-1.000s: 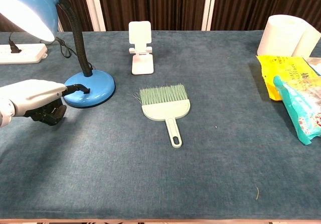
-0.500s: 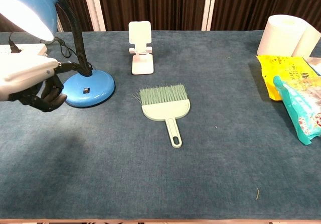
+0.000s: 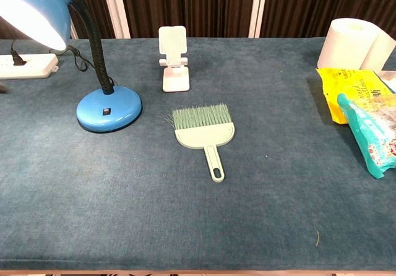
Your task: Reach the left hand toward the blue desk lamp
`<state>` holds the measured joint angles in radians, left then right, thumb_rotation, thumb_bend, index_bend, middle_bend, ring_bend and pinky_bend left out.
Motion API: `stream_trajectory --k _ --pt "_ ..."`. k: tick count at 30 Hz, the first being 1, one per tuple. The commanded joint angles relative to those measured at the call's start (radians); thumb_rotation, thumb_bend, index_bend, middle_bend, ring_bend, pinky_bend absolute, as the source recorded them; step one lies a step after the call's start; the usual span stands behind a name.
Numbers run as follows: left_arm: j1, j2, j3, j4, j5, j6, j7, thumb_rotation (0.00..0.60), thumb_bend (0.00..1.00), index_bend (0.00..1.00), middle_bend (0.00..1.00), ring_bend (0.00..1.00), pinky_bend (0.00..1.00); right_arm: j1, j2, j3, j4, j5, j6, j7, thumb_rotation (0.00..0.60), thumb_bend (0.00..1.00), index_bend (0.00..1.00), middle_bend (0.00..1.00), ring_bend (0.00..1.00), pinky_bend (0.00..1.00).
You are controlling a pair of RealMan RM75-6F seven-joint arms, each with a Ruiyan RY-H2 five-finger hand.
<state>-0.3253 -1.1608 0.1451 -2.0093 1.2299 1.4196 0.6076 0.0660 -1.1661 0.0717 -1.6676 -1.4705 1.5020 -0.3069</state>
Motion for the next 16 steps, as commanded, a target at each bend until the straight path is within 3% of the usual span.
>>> stream_trajectory --k 1,6,16 --pt "0.075 0.046 0.03 0.009 0.053 0.076 -0.073 0.6 0.19 0.1 0.12 0.01 0.12 0.0 -0.001 -0.001 0.0 -0.002 0.0 -0.001 0.6 0.25 0.03 0.01 0.05 0.0" --pt "0.118 0.067 0.005 0.07 0.067 0.109 -0.206 0.6 0.14 0.06 0.02 0.0 0.05 0.003 -0.003 -0.006 0.001 -0.009 -0.006 -0.002 0.6 0.25 0.03 0.01 0.05 0.0" --pt "0.15 0.073 -0.081 0.157 0.078 0.135 -0.379 0.6 0.13 0.04 0.0 0.0 0.01 0.009 0.024 -0.029 0.007 -0.059 -0.015 0.037 0.6 0.25 0.03 0.01 0.05 0.0"
